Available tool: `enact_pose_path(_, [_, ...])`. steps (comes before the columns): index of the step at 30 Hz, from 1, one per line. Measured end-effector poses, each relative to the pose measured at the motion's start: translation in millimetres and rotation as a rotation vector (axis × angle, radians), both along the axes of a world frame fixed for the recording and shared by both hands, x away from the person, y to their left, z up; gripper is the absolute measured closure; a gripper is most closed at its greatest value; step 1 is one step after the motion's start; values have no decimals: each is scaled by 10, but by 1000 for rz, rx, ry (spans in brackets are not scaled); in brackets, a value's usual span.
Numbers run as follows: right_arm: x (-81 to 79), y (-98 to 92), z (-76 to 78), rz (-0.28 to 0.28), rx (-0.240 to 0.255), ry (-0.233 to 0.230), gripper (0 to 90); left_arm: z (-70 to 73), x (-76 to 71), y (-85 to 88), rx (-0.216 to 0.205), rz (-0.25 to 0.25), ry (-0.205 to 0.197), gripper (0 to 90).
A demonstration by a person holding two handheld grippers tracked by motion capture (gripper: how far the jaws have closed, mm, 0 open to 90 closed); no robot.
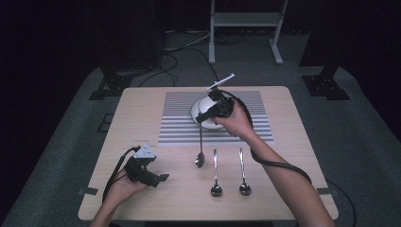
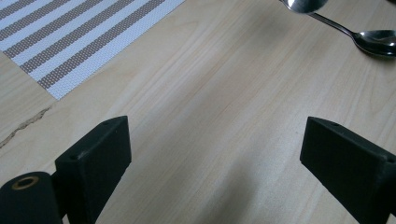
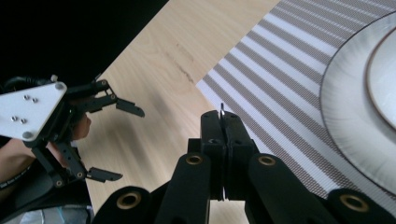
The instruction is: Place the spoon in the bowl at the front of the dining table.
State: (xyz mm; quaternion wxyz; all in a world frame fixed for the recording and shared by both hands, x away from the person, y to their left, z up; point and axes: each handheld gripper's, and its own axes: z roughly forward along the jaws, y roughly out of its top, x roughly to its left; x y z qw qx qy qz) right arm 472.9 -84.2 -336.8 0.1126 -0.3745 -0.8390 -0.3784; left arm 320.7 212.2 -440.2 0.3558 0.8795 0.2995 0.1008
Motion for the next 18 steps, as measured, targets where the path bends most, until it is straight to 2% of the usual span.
enact_pose_path(18, [180, -123, 79, -74, 15, -9, 885, 6, 4, 26, -6, 10, -12, 77])
